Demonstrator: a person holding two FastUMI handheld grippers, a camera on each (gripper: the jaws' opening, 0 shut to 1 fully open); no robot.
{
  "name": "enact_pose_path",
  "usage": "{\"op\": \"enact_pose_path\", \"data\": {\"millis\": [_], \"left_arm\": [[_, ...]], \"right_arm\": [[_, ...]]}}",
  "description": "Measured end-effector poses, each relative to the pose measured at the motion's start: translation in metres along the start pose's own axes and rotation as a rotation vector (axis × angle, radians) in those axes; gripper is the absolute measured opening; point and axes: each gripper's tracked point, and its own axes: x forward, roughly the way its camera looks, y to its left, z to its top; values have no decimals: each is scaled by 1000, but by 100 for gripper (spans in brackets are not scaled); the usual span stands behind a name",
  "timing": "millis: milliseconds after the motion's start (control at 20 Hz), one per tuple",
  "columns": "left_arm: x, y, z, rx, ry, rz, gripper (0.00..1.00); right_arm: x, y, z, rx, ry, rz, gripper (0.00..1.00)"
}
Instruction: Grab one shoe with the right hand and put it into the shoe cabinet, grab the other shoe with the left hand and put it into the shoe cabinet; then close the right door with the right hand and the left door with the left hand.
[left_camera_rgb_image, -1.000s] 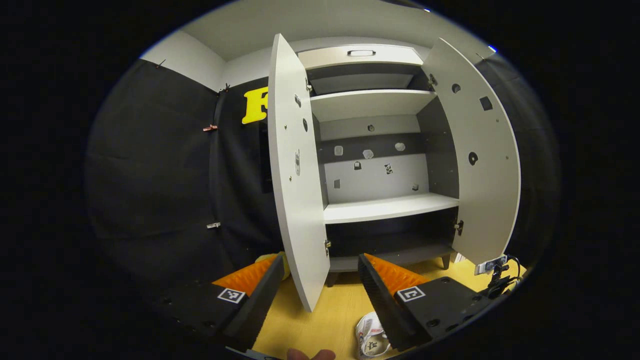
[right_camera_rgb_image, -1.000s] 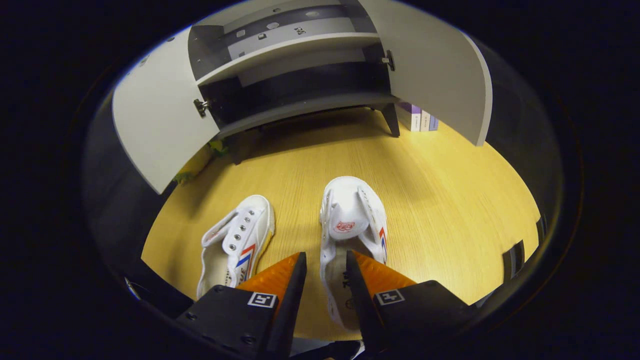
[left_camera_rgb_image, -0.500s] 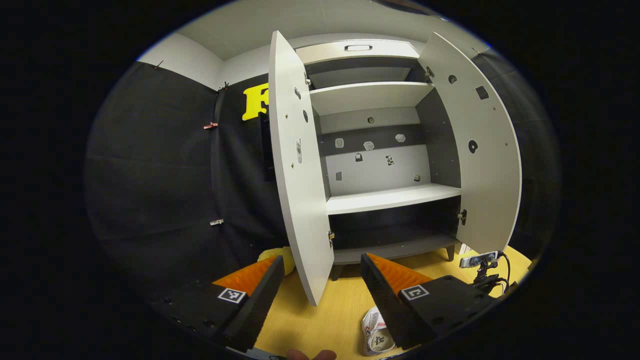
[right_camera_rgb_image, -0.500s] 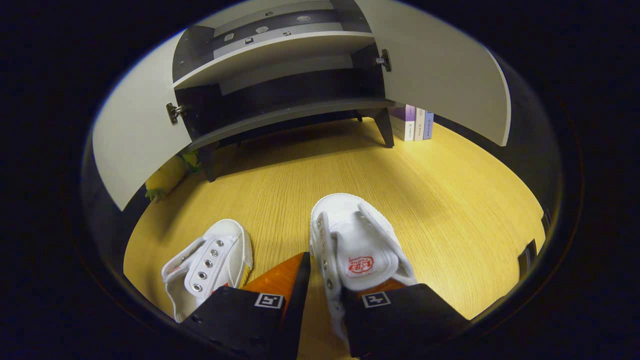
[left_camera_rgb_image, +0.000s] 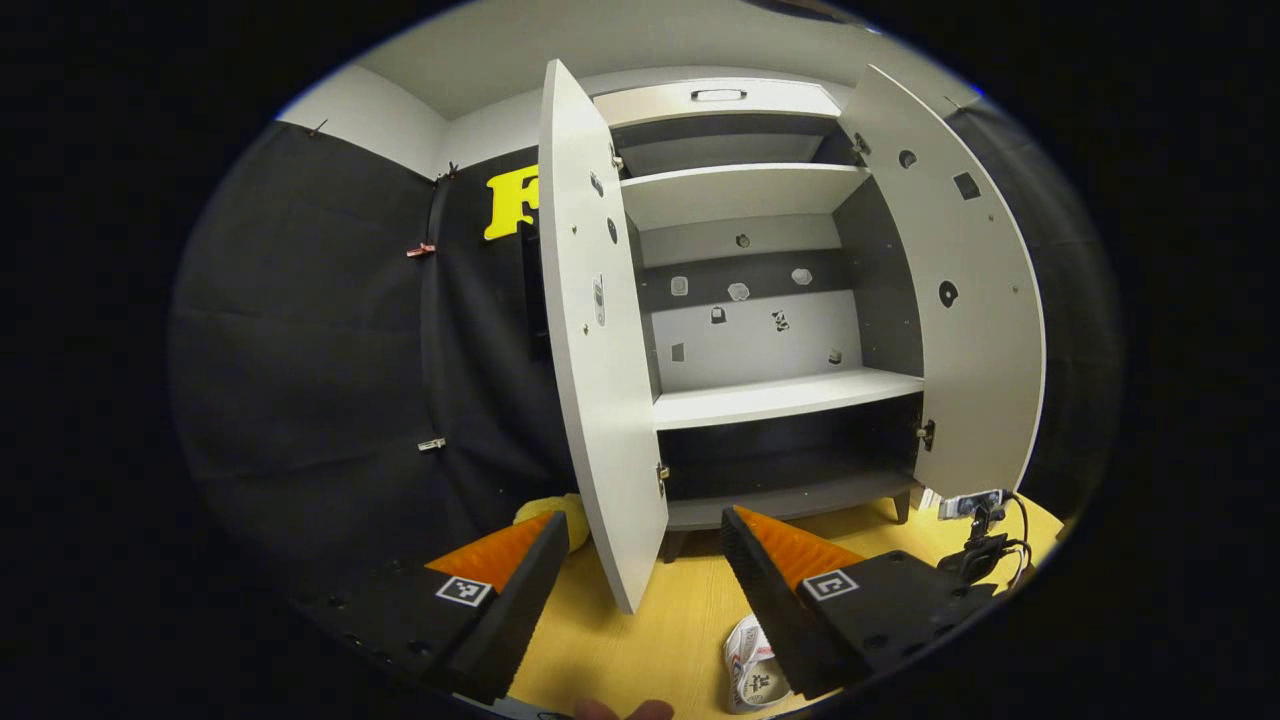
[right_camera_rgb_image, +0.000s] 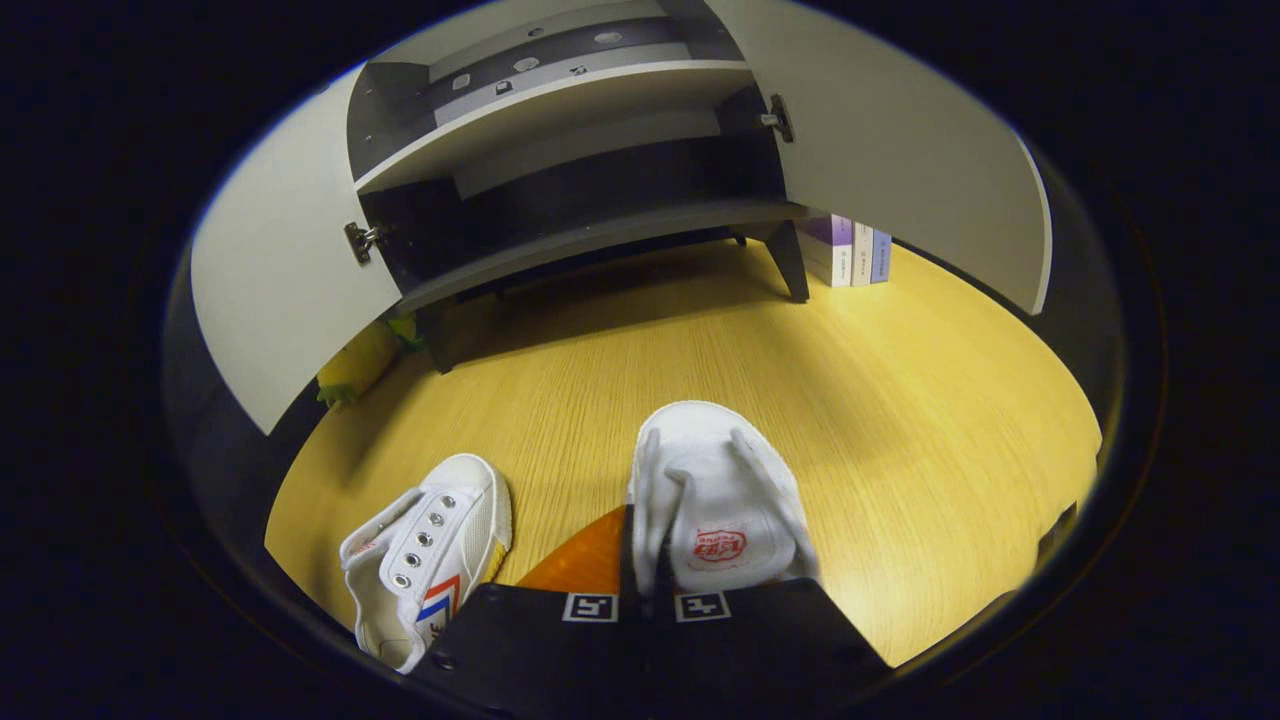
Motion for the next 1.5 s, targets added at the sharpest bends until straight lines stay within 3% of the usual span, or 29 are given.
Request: {"op": "enact_pose_path", "data": {"millis": [400, 850, 1100, 1500], "left_arm": [[5, -6, 6, -36, -20, -30, 96], [12, -2, -6, -118, 9, -48, 96], [13, -3, -9, -127, 7, -66, 96], [19, -15, -13, -109, 12, -133, 96]], "right_arm": [[-62, 13, 61, -26, -47, 37, 6], [-128, 57, 202, -109, -190, 58, 6], [-118, 77, 278, -78, -212, 85, 6], [-58, 111, 410, -180, -295, 77, 6]]}}
